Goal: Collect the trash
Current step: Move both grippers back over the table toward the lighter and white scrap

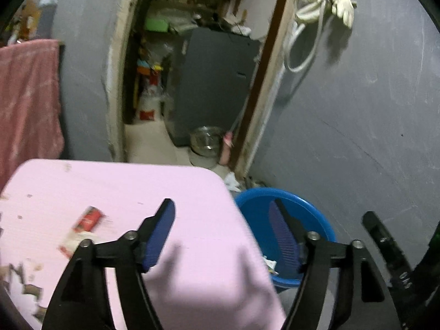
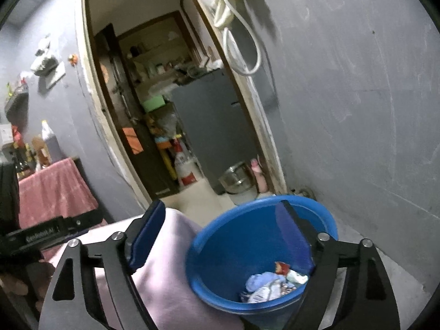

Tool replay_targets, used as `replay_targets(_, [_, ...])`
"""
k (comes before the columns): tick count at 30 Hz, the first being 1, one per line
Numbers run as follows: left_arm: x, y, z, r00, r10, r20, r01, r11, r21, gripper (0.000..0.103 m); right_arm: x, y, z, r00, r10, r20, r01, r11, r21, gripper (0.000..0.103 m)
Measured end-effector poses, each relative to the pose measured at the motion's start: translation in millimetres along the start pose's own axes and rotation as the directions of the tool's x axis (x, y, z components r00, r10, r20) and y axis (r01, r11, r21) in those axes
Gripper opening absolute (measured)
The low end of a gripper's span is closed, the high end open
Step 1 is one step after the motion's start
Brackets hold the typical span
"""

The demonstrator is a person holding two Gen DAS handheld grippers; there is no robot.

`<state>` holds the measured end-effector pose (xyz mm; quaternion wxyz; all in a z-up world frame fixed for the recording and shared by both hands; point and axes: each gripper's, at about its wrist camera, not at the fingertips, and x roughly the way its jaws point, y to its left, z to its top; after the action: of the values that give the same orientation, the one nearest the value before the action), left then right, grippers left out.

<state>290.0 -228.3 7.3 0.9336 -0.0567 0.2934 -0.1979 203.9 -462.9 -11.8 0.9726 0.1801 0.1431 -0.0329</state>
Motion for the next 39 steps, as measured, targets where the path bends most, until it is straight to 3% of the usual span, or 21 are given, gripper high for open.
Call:
replay_targets(4, [-31,18,1,0.996,0.038,0.08,-0.039,0.999,0.011,0.078,-14,26,5,0.999,0.021,0.048,-0.019,0.999,-0.033,0.103])
replay_targets(7, [-52,31,4,0.99,0.067,0.122,-0.069,0.998,0.014,0.085,-27,46,9,0.994,0.05,0.093,-0.045,0.998,-0.054,0.103])
replay_targets(9, [-70,42,5,0.982,0.087,0.168,-0.089,0.996,0.002,0.095,-33,58,10,0.992,0.059,0.107,-0.052,0.996,-0.068,0.103])
replay_targets(19, [-130,89,10,0.95,0.159,0.267,-0.154,0.987,-0.041,0.101,-50,112,20,0.981,0.126,0.144,-0.104,0.983,-0.15,0.103])
replay_targets(28, [-149,140,-1,0.924,0.281,0.26,-0.267,0.96,-0.088,0.101,-41,156,12,0.978,0.183,0.103,-0.154,0.958,-0.24,0.103])
replay_targets(39, [-130,180,-24,0.926,0.34,0.164,-0.327,0.94,-0.099,0.101,7,195,-22,0.976,0.204,-0.077,-0.218,0.919,-0.328,0.103])
